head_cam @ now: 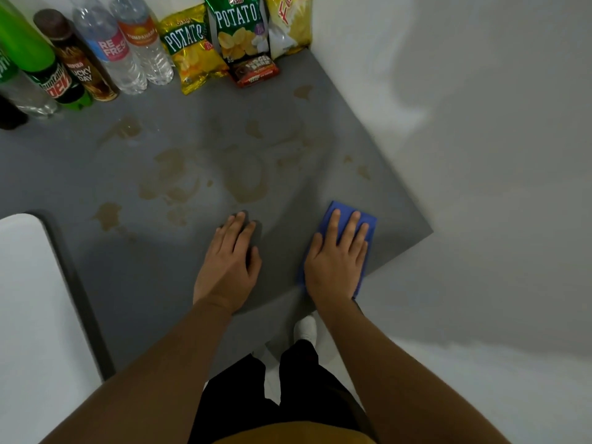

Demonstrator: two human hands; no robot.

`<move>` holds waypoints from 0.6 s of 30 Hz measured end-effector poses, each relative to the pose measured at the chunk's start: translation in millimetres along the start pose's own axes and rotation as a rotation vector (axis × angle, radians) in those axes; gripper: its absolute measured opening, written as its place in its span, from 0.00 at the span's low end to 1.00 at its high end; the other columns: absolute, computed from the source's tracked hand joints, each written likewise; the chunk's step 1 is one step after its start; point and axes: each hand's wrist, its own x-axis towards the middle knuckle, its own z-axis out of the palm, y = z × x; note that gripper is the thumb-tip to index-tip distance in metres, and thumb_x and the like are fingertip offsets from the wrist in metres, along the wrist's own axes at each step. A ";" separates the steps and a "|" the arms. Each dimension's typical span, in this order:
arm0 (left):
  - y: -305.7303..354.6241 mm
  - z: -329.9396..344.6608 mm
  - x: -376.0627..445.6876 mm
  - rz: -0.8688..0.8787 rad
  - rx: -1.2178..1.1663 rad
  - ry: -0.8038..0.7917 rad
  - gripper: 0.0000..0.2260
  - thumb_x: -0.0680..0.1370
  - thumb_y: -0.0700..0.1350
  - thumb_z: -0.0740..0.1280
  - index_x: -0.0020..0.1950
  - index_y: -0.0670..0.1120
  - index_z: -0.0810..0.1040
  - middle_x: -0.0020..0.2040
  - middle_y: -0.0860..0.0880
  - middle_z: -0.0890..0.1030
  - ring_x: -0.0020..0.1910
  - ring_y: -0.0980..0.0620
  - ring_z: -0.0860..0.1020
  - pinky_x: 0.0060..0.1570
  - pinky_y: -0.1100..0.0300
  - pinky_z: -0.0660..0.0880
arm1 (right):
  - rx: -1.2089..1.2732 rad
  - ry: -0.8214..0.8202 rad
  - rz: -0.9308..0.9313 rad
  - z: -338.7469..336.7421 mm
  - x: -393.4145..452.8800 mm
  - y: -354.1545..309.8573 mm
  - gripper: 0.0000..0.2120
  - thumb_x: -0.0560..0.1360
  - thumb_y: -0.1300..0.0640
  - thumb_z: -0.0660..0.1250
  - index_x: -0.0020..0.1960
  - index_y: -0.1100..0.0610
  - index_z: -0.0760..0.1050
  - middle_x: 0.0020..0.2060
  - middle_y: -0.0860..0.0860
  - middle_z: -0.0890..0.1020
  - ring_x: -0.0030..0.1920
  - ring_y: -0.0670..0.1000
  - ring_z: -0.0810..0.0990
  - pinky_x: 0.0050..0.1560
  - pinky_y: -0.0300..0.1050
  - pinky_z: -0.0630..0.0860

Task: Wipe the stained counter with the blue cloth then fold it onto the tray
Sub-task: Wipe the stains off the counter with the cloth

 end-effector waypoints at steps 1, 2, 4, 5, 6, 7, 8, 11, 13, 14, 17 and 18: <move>-0.2 0.5 0.2 0.000 0.000 -0.001 0.21 0.83 0.45 0.60 0.75 0.40 0.71 0.79 0.42 0.66 0.80 0.43 0.63 0.78 0.44 0.60 | 0.000 -0.007 -0.030 2.9 -0.2 -7.4 0.31 0.84 0.41 0.43 0.84 0.49 0.43 0.83 0.56 0.43 0.82 0.60 0.41 0.81 0.57 0.42; -0.5 1.0 0.1 0.000 0.002 -0.003 0.22 0.83 0.46 0.59 0.75 0.40 0.71 0.79 0.42 0.66 0.80 0.43 0.63 0.78 0.44 0.60 | 0.001 -0.014 -0.066 4.3 2.6 -13.8 0.31 0.84 0.41 0.43 0.84 0.49 0.43 0.83 0.55 0.43 0.82 0.59 0.40 0.81 0.57 0.41; -1.4 1.8 -0.4 0.005 0.010 -0.005 0.22 0.83 0.47 0.58 0.75 0.40 0.71 0.80 0.42 0.65 0.80 0.44 0.62 0.78 0.45 0.60 | 0.005 -0.020 -0.143 4.0 14.7 -21.6 0.30 0.84 0.40 0.44 0.84 0.47 0.44 0.83 0.53 0.43 0.82 0.57 0.41 0.81 0.55 0.41; -1.5 2.2 -0.6 0.007 0.015 -0.004 0.22 0.83 0.47 0.58 0.76 0.40 0.70 0.80 0.42 0.65 0.80 0.44 0.62 0.78 0.45 0.60 | 0.007 -0.018 -0.179 2.8 23.5 -24.1 0.30 0.85 0.40 0.45 0.84 0.46 0.45 0.83 0.52 0.44 0.82 0.57 0.41 0.81 0.55 0.42; -1.5 2.5 -0.8 0.008 0.020 -0.003 0.22 0.83 0.46 0.59 0.76 0.40 0.70 0.80 0.42 0.65 0.80 0.44 0.63 0.78 0.45 0.60 | 0.011 -0.018 -0.214 1.0 34.0 -26.1 0.29 0.85 0.40 0.45 0.84 0.46 0.46 0.83 0.51 0.45 0.83 0.56 0.42 0.81 0.54 0.42; -1.3 2.6 -0.9 0.007 0.022 -0.002 0.22 0.83 0.46 0.59 0.75 0.40 0.71 0.80 0.42 0.65 0.80 0.44 0.63 0.79 0.46 0.59 | 0.015 -0.019 -0.246 -1.1 46.1 -28.3 0.29 0.85 0.40 0.47 0.84 0.45 0.47 0.84 0.51 0.46 0.83 0.56 0.43 0.81 0.54 0.43; -1.4 2.3 -1.0 0.004 0.023 0.000 0.22 0.83 0.46 0.60 0.75 0.40 0.71 0.79 0.42 0.66 0.80 0.43 0.63 0.79 0.46 0.59 | 0.018 -0.016 -0.276 -2.8 59.1 -30.4 0.29 0.85 0.41 0.48 0.83 0.45 0.49 0.83 0.51 0.48 0.83 0.56 0.45 0.81 0.54 0.45; -1.3 1.2 -1.5 0.003 0.029 0.010 0.21 0.83 0.45 0.60 0.75 0.40 0.71 0.79 0.42 0.66 0.79 0.43 0.64 0.78 0.46 0.60 | 0.024 -0.022 -0.303 -8.2 102.8 -34.3 0.28 0.85 0.41 0.49 0.83 0.44 0.52 0.83 0.51 0.50 0.83 0.56 0.47 0.81 0.55 0.47; -1.0 0.3 -2.1 0.008 0.032 0.011 0.21 0.83 0.45 0.60 0.75 0.40 0.71 0.79 0.42 0.66 0.79 0.43 0.64 0.79 0.46 0.59 | 0.037 -0.046 -0.263 -12.8 128.8 -32.6 0.28 0.85 0.40 0.48 0.83 0.43 0.51 0.83 0.50 0.49 0.83 0.55 0.45 0.81 0.54 0.46; -0.8 -0.1 -2.5 0.010 0.033 0.013 0.21 0.83 0.45 0.60 0.75 0.39 0.71 0.79 0.42 0.66 0.79 0.43 0.64 0.79 0.46 0.59 | 0.042 -0.051 -0.238 -15.4 138.2 -30.3 0.28 0.84 0.40 0.47 0.83 0.43 0.51 0.83 0.50 0.48 0.83 0.55 0.45 0.81 0.54 0.45; 0.1 -0.6 -2.0 0.018 0.035 0.025 0.21 0.83 0.45 0.61 0.75 0.39 0.72 0.79 0.41 0.67 0.79 0.43 0.64 0.79 0.47 0.59 | 0.053 -0.046 -0.168 -22.2 151.9 -20.0 0.28 0.84 0.40 0.47 0.83 0.43 0.50 0.84 0.49 0.47 0.83 0.55 0.44 0.81 0.53 0.44; 0.0 -0.5 -1.8 0.020 0.035 0.031 0.21 0.83 0.44 0.61 0.74 0.39 0.72 0.79 0.41 0.67 0.79 0.42 0.64 0.79 0.47 0.59 | 0.051 -0.041 -0.144 -24.5 152.4 -15.5 0.28 0.85 0.41 0.47 0.83 0.43 0.50 0.84 0.49 0.47 0.83 0.55 0.44 0.81 0.53 0.44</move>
